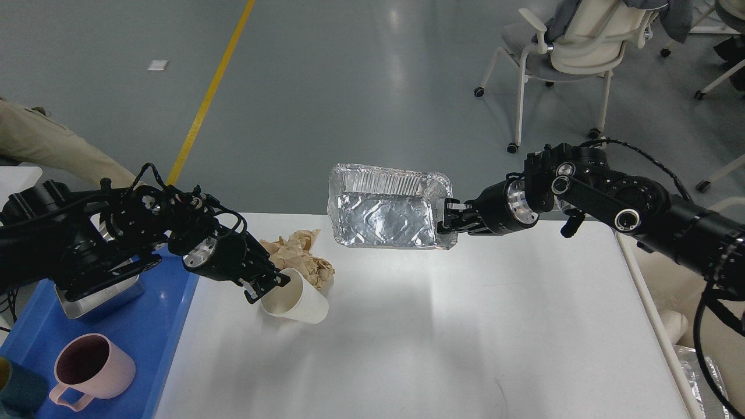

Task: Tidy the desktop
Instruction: 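Lift the white paper cup with the left gripper up high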

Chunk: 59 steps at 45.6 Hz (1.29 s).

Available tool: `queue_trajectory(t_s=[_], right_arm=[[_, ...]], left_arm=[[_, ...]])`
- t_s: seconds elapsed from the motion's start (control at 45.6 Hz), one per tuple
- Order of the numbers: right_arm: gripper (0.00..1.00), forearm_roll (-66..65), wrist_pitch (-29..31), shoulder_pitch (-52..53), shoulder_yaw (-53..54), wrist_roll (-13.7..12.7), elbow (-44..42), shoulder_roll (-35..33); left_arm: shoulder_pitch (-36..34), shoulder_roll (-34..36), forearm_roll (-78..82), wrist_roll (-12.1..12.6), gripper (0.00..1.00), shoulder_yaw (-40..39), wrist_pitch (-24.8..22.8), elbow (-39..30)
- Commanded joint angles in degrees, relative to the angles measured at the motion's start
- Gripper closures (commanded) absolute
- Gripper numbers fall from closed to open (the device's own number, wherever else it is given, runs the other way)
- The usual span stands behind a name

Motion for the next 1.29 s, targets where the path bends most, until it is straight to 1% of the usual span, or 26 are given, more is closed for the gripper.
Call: queue_trajectory(t_s=[0.0, 0.175, 0.329, 0.46, 0.548, 0.658, 0.833, 1.074, 1.272], right_arm=[[1.00, 0.00, 0.00, 0.09, -0.02, -0.04, -0.19, 0.09], [1.00, 0.00, 0.00, 0.09, -0.10, -0.04, -0.28, 0.18], [1.00, 0.00, 0.00, 0.00, -0.19, -0.04, -0.45, 0.18], [1.00, -0.09, -0.09, 0.00, -0.28, -0.13, -0.45, 0.18], [1.00, -0.09, -0.09, 0.09, -0.28, -0.13, -1.15, 0.27], [1.00, -0.09, -0.17, -0.09, -0.37, -0.13, -1.59, 0.36], [1.00, -0.09, -0.17, 0.09, -0.46, -0.31, -1.51, 0.44], [1.00, -0.09, -0.17, 0.00, -0.46, -0.31, -1.42, 0.45], [1.00, -0.09, -0.17, 0.00, -0.46, -0.22, -1.33, 0.18]], left_arm=[[0.40, 4.73, -0.70, 0.06, 1.00, -0.53, -0.07, -5.32], [1.19, 12.29, -6.23, -0.03, 1.00, -1.85, 0.11, -10.42], [2.60, 19.76, -10.89, -0.99, 1.00, -3.60, 1.16, -13.94], [5.84, 25.65, -13.09, -1.69, 1.00, -6.24, 2.04, -15.09], [8.66, 28.73, -14.76, -2.13, 1.00, -9.13, 3.97, -15.70], [12.26, 32.07, -18.45, -2.22, 1.00, -13.44, 4.59, -16.93], [15.52, 35.67, -24.69, -2.22, 1.00, -20.03, 4.77, -19.74], [14.99, 36.73, -28.65, -2.49, 0.99, -26.72, 3.62, -20.54], [11.92, 35.77, -28.56, -1.78, 0.99, -30.50, -1.47, -20.54]])
